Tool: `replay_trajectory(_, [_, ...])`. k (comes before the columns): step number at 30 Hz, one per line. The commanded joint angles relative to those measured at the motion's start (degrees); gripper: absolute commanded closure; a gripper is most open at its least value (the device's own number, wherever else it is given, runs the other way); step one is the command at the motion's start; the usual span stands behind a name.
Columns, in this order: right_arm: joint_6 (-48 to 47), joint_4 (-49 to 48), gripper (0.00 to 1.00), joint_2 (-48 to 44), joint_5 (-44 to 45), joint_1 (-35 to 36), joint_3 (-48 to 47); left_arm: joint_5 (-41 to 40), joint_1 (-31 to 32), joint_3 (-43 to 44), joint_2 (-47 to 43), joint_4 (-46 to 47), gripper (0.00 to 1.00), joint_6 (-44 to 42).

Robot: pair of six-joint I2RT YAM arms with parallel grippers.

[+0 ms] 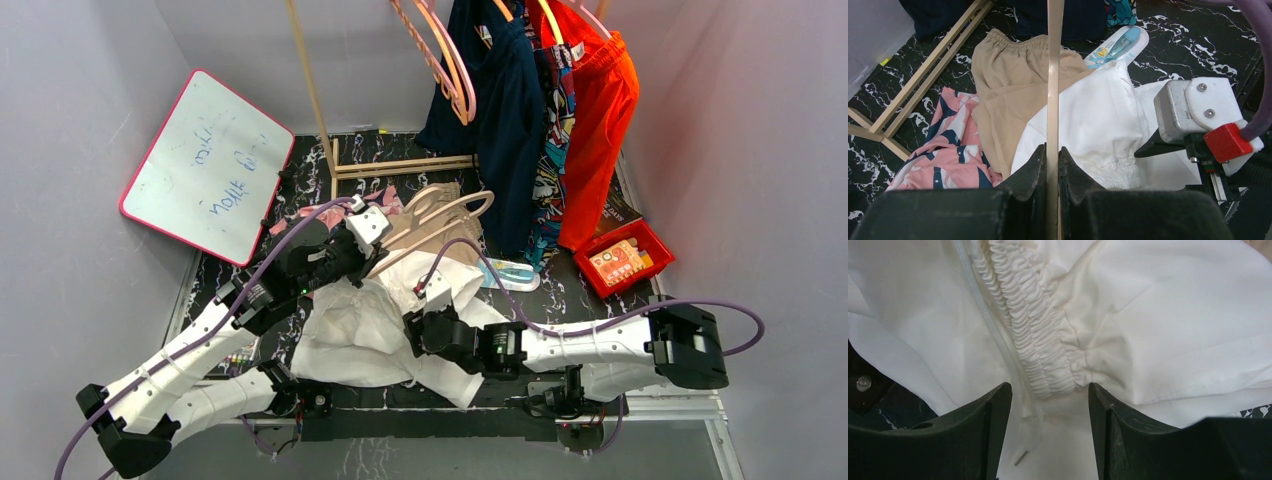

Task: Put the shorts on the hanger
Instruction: Hang the shorts on the hanger.

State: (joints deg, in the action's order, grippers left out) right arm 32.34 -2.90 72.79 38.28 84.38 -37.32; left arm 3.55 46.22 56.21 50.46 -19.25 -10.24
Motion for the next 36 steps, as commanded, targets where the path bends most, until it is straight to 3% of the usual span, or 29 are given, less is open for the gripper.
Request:
replay_trajectory(1, [0.8,-3.6,0.37,2.1,6.4,1.4,-4.1,-0.1,-0.3,0.7,-2.0,2.1,1.00,0.0])
replay_trajectory(11, [2.8,0.0,0.54,4.3,10.0,1.8,-5.2,0.4,-0.3,0.9,-2.0,1.7,1.00,-0.3])
replay_trajectory(21, [1.4,2.7,0.99,-0.5,14.5,1.0,-5.1,1.3,-0.3,0.8,-2.1,1.1,1.00,0.0])
replay_trajectory(27, [0.5,4.0,1.00,-6.6,12.5,-3.8,-3.1,1.9,-0.3,0.1,-2.6,2.0,1.00,1.2])
replay_trajectory(36, [2.9,2.0,1.00,-12.4,1.4,-13.0,0.8,2.4,-0.4,-3.3,-0.4,6.8,1.00,6.6])
